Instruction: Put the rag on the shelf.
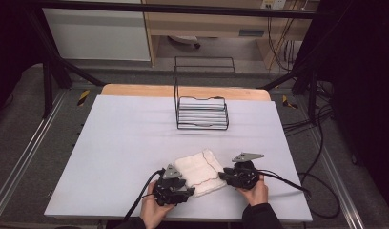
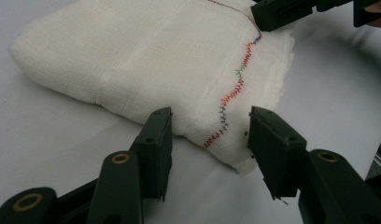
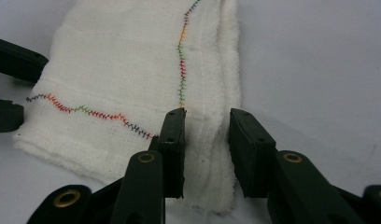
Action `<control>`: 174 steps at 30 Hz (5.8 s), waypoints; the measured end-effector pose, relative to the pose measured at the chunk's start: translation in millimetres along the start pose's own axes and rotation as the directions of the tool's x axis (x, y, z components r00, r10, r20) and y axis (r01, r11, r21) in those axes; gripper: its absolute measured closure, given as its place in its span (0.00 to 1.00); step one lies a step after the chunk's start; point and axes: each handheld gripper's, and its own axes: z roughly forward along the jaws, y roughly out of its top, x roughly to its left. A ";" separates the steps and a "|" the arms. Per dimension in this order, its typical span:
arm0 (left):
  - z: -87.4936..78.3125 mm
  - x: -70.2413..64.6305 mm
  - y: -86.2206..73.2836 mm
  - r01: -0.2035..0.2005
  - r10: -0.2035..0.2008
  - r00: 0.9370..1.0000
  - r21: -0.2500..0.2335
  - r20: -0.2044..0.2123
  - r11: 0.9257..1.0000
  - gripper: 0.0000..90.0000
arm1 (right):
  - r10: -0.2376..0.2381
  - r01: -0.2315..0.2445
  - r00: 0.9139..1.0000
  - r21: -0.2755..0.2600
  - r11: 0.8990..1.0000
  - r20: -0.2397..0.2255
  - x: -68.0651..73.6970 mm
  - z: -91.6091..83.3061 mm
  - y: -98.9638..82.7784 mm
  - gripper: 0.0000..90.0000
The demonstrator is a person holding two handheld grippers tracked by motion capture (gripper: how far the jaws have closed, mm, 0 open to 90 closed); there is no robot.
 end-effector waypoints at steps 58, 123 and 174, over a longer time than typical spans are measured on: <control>-13.6 84.7 44.4 -0.004 0.006 0.992 0.018 -0.127 1.000 0.31 | -0.038 0.037 0.999 -0.107 0.994 -0.003 15.3 -7.1 4.0 0.18; 5.3 78.8 39.2 -0.018 0.021 0.997 0.031 -0.077 0.999 0.85 | 0.031 -0.033 0.998 -0.032 0.999 -0.046 3.7 49.6 44.6 0.74; -46.2 57.3 61.7 -0.043 0.041 0.999 -0.216 -0.012 0.975 0.92 | 0.009 -0.034 0.995 -0.264 0.964 -0.096 21.3 -13.1 52.5 0.93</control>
